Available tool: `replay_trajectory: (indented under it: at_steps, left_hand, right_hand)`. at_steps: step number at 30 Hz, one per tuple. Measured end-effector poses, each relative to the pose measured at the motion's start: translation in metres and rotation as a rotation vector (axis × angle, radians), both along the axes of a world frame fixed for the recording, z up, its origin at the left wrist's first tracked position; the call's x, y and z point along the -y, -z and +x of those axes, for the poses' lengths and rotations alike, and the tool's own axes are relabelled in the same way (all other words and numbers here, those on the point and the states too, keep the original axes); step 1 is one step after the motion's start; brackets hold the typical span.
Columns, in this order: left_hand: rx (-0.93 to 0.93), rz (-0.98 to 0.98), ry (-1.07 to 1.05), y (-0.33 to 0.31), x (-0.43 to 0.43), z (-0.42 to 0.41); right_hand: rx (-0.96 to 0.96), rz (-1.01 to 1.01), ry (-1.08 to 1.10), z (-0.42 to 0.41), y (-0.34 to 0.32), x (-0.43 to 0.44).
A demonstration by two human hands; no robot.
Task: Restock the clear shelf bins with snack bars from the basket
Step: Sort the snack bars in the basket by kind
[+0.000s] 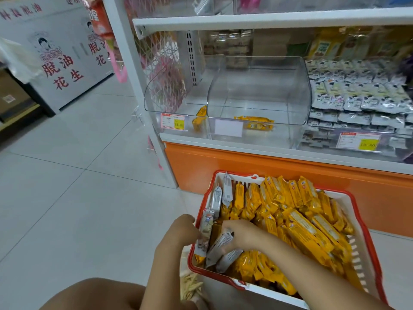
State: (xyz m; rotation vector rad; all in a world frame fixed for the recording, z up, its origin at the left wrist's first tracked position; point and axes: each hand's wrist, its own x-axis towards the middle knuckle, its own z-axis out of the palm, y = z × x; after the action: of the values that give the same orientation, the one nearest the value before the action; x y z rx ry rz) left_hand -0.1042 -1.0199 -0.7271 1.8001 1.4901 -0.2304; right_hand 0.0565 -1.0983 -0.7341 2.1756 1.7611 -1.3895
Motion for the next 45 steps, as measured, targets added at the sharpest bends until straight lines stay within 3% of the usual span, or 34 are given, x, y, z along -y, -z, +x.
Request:
replay_trajectory:
  at_steps: [5,10,14,19,26,30,38,43,45]
  left_hand:
    - [-0.006,0.030,0.070,-0.014,0.005,0.004]
    - [0.121,-0.076,0.150,-0.018,0.019,0.015]
    - [0.012,-0.098,0.338,-0.015,0.027,0.015]
    - [0.044,-0.020,0.425,-0.026,0.034,0.030]
    - [0.466,0.084,0.275,-0.077,0.042,0.075]
    - [0.665,0.069,0.229,-0.102,0.042,0.105]
    - [0.977,-0.293,0.039,-0.142,0.059,0.187]
    - [1.092,-0.417,-0.009,-0.152,0.055,0.225]
    - [1.149,-0.445,-0.048,-0.159,0.053,0.242]
  right_hand:
    - [-0.069,-0.059,0.071,0.006,-0.003,0.012]
    - [-0.154,-0.107,0.251,-0.003,0.000,0.026]
    - [-0.150,-0.108,0.308,-0.008,-0.005,0.035]
    - [-0.170,-0.081,0.218,0.021,-0.034,0.023]
    - [-0.224,0.170,0.266,0.096,-0.122,-0.001]
    - [-0.366,0.307,0.415,0.126,-0.156,0.003]
    - [-0.107,0.694,0.676,0.177,-0.187,0.021]
    - [-0.418,0.761,0.742,0.208,-0.209,0.047]
    - [-0.446,0.791,0.723,0.219,-0.210,0.060]
